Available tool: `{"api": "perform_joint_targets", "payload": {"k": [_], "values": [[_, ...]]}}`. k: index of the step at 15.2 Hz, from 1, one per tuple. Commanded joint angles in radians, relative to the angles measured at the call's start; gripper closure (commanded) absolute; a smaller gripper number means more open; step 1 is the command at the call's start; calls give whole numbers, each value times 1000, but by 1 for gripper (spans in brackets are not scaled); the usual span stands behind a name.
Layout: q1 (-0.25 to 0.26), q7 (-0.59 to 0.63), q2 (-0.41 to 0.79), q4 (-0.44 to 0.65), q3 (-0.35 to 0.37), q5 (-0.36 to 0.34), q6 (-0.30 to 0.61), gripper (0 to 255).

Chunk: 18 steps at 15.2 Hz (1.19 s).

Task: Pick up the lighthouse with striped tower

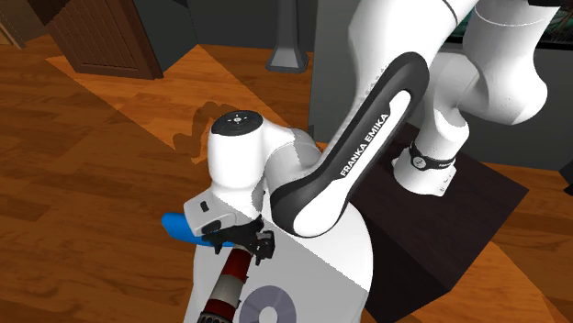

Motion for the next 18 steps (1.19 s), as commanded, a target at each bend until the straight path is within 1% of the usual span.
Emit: {"api": "perform_joint_targets", "payload": {"k": [1, 5, 7, 8, 18], "values": [[-9, -16, 26, 6, 12, 16, 20, 0], [-28, -43, 77, 14, 37, 46, 63, 0], [-28, -42, 77, 13, 37, 45, 63, 0], [-28, -43, 76, 11, 37, 46, 64, 255], [-24, -37, 66, 11, 32, 39, 54, 255]]}}
